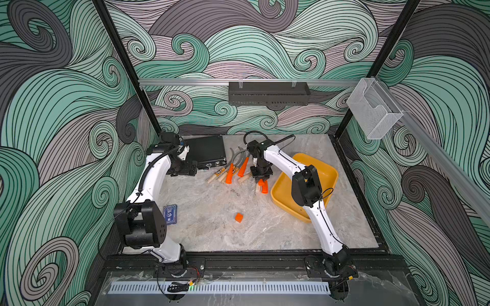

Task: Put small sickles into storage boxes
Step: Pick up the sickle at the center of the board.

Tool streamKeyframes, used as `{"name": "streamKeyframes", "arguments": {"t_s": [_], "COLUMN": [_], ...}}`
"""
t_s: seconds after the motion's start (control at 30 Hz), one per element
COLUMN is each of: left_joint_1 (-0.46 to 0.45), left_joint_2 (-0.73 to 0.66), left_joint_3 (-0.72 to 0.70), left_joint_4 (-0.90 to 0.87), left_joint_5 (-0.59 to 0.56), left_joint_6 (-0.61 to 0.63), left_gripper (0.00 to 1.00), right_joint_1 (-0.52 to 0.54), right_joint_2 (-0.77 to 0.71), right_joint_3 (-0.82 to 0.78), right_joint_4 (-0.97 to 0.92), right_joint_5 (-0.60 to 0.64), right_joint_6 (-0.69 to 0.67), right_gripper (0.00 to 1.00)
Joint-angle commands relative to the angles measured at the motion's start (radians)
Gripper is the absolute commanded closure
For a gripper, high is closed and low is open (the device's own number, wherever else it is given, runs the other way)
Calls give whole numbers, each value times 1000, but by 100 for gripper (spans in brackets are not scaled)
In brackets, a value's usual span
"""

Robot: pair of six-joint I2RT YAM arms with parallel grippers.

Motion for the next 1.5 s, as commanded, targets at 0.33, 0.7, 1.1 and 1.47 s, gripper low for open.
{"name": "streamKeyframes", "arguments": {"t_s": [0.33, 0.7, 1.1, 1.47], "left_joint_1": [-3, -4, -3, -4], "left_joint_2": [1, -43, -90, -72], "left_joint_3": [53, 69, 104, 105], "left_joint_4": [-57, -49, 2, 36], "left_joint_5": [14, 8, 62, 101], "left_joint_6": [10, 48, 59, 28], "left_gripper": [7, 7, 7, 7], "right_joint_1": [-32, -36, -36, -45], "right_joint_2": [-173, -240, -450, -642], "right_joint_3": [-76, -104, -277, -486], "right_joint_4": [-12, 4, 63, 106], "right_joint_5": [-155, -339, -394, -382], "right_joint_6": [-70, -95, -73, -55], "right_gripper": [88, 90, 91, 91]}}
